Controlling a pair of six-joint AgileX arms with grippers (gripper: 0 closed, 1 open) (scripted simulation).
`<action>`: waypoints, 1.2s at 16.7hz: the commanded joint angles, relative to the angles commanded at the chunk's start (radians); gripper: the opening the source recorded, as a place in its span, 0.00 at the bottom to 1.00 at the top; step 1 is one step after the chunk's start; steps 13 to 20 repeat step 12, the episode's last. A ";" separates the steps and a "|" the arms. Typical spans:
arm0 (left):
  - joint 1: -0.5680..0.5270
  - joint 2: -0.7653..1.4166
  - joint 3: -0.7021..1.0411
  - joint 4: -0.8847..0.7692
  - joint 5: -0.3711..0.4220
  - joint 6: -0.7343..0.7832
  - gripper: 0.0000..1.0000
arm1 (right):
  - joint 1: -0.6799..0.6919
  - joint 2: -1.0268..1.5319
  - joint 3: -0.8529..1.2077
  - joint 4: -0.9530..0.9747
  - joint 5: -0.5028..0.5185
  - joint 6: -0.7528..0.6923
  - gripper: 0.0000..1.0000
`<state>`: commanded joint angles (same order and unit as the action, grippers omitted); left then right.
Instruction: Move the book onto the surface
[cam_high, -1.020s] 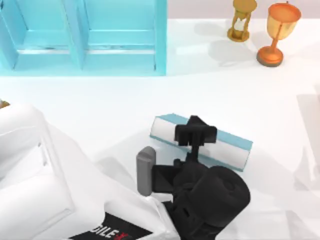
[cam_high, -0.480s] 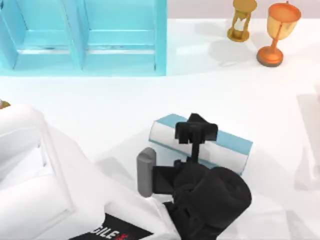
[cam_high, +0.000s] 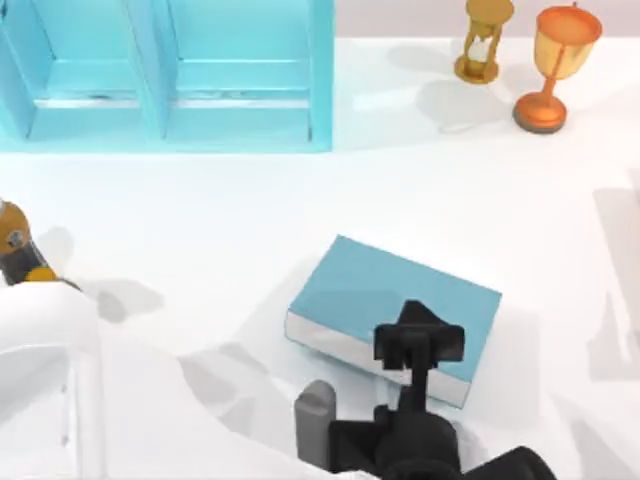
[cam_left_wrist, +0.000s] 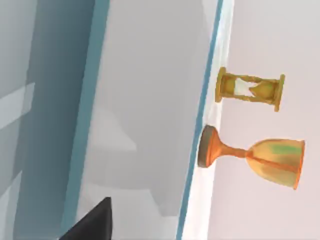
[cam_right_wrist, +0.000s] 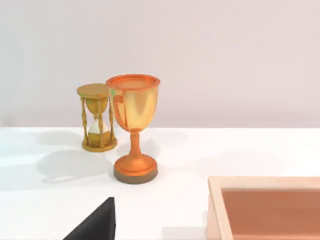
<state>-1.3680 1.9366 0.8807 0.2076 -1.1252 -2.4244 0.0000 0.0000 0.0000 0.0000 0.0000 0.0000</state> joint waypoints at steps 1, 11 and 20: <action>-0.032 -0.005 0.009 -0.090 -0.021 -0.071 1.00 | 0.000 0.000 0.000 0.000 0.000 0.000 1.00; -0.250 -0.053 0.053 -0.666 -0.172 -0.550 1.00 | 0.000 0.000 0.000 0.000 0.000 0.000 1.00; -0.252 -0.054 0.054 -0.669 -0.173 -0.553 1.00 | 0.000 0.000 0.000 0.000 0.000 0.000 1.00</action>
